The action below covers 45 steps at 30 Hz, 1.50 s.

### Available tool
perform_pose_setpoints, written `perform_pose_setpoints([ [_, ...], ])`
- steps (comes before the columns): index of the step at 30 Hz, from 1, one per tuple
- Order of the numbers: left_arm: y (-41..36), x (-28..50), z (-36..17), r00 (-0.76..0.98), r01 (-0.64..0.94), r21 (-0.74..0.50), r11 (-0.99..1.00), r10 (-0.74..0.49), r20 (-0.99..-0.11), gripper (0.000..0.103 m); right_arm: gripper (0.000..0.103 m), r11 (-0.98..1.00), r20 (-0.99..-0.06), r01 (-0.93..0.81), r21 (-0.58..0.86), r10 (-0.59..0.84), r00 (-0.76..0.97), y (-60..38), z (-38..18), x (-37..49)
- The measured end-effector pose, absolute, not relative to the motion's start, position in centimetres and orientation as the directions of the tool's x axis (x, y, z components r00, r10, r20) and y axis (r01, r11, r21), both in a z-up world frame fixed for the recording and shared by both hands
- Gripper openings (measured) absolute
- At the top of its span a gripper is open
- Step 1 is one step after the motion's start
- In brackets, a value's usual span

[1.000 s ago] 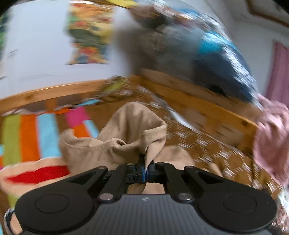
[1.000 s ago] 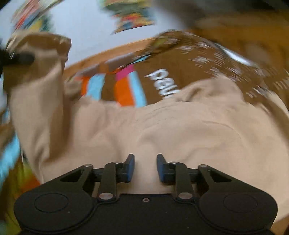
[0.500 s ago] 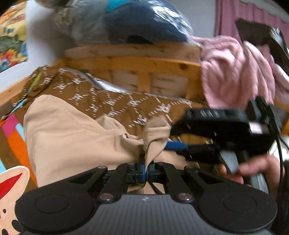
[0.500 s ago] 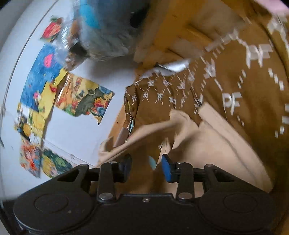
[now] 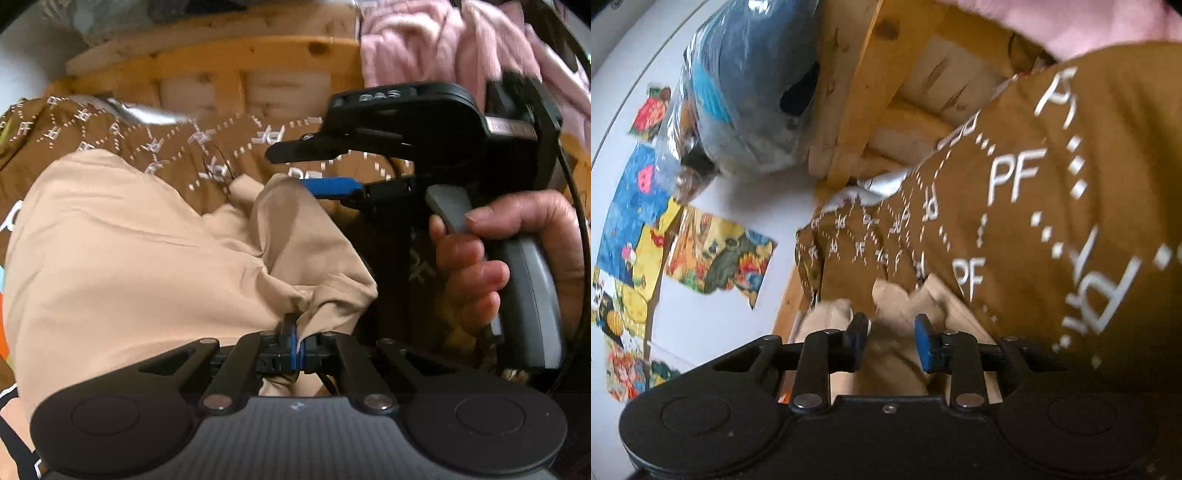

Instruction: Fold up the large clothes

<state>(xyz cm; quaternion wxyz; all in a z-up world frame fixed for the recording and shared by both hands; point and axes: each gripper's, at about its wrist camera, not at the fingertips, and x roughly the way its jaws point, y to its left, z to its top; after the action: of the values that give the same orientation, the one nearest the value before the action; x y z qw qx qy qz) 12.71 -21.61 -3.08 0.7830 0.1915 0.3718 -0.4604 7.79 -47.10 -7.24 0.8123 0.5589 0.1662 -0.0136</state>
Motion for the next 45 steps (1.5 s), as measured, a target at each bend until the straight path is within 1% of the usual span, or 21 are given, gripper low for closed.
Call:
perform_pose_setpoints([
  [2,-21.7,12.8,-3.2,0.303,0.861,-0.041,0.508,-0.575,-0.76,0.0,0.04,0.419,-0.314,0.222,0.88,0.163,0.935,-47.1,-7.2,8.1],
  [5,-21.3,12.9,-3.3,0.302,0.854,-0.056,0.517,-0.581,-0.756,0.0,0.039,0.511,-0.432,0.3,0.806,0.161,0.887,-46.5,-7.4,9.6],
  [8,-21.0,12.4,-3.1,0.316,0.857,-0.046,0.513,-0.595,-0.738,0.0,0.037,0.572,-0.453,0.289,0.768,0.166,0.876,-46.0,-6.9,10.0],
  [10,-21.0,12.0,-2.4,0.317,0.864,-0.058,0.5,-0.629,-0.71,0.0,0.016,0.625,-0.437,0.262,0.735,0.143,0.888,-45.5,-6.5,10.1],
  [13,-21.3,11.8,-1.9,0.314,0.875,-0.061,0.48,-0.66,-0.682,0.0,0.007,0.755,-0.362,0.155,0.637,0.117,0.925,-44.2,-4.6,10.6],
  [15,-22.1,12.1,-2.5,0.312,0.876,-0.053,0.48,-0.645,-0.698,0.0,0.006,0.82,-0.321,0.081,0.567,0.129,0.938,-43.5,-3.2,11.1],
  [17,-22.7,12.5,-4.1,0.301,0.876,-0.05,0.481,-0.624,-0.721,0.0,0.006,0.856,-0.326,0.063,0.513,0.126,0.937,-43.4,-2.9,11.7],
  [23,-23.6,12.1,-6.5,0.346,0.887,0.038,0.461,-0.607,-0.716,0.005,0.007,0.852,-0.467,0.202,0.482,0.055,0.882,-45.0,-6.1,13.4],
  [24,-23.6,11.7,-6.5,0.351,0.89,0.053,0.453,-0.607,-0.713,0.01,0.008,0.852,-0.474,0.207,0.482,0.055,0.879,-45.1,-6.3,13.4],
  [25,-23.6,11.3,-6.2,0.357,0.893,0.066,0.446,-0.61,-0.707,0.021,0.009,0.854,-0.476,0.212,0.476,0.047,0.878,-45.1,-6.5,13.5],
  [26,-23.6,11.0,-5.9,0.358,0.895,0.071,0.44,-0.614,-0.704,0.028,0.009,0.858,-0.478,0.213,0.467,0.042,0.877,-45.0,-6.5,13.5],
  [27,-23.3,10.7,-5.5,0.346,0.901,0.064,0.429,-0.624,-0.701,0.042,0.01,0.865,-0.478,0.214,0.455,0.035,0.878,-45.1,-6.6,13.5],
  [28,-23.1,10.2,-5.0,0.339,0.905,0.055,0.422,-0.638,-0.691,0.051,0.01,0.871,-0.478,0.213,0.442,0.028,0.878,-44.9,-6.6,13.5],
  [32,-20.8,9.2,-2.6,0.326,0.903,-0.003,0.429,-0.691,-0.646,0.058,0.01,0.87,-0.471,0.214,0.445,0.024,0.882,-44.9,-6.6,13.6],
  [34,-18.9,9.4,-1.1,0.328,0.885,-0.066,0.461,-0.718,-0.613,0.067,0.01,0.869,-0.469,0.215,0.445,0.022,0.883,-44.9,-6.7,13.6],
  [38,-14.8,11.0,1.5,0.423,0.773,-0.188,0.606,-0.714,-0.558,0.077,0.013,0.871,-0.464,0.225,0.437,0.005,0.886,-45.2,-6.3,13.0],
  [40,-12.9,12.5,2.2,0.501,0.677,-0.234,0.698,-0.669,-0.549,0.088,0.022,0.875,-0.451,0.226,0.429,-0.009,0.892,-45.1,-5.8,12.5],
  [41,-12.1,13.0,2.5,0.549,0.618,-0.24,0.748,-0.63,-0.55,0.091,0.025,0.879,-0.443,0.23,0.418,-0.024,0.896,-45.0,-5.6,12.3],
  [42,-11.3,13.8,2.6,0.601,0.549,-0.238,0.801,-0.576,-0.553,0.097,0.035,0.886,-0.43,0.233,0.4,-0.042,0.902,-44.8,-5.2,11.9],
  [43,-10.7,14.5,2.5,0.639,0.49,-0.231,0.841,-0.526,-0.562,0.099,0.046,0.894,-0.418,0.234,0.382,-0.059,0.907,-44.5,-4.9,11.6],
  [45,-9.9,16.0,2.2,0.672,0.388,-0.22,0.895,-0.438,-0.597,0.099,0.057,0.909,-0.394,0.209,0.361,-0.055,0.918,-43.7,-4.1,11.1],
])
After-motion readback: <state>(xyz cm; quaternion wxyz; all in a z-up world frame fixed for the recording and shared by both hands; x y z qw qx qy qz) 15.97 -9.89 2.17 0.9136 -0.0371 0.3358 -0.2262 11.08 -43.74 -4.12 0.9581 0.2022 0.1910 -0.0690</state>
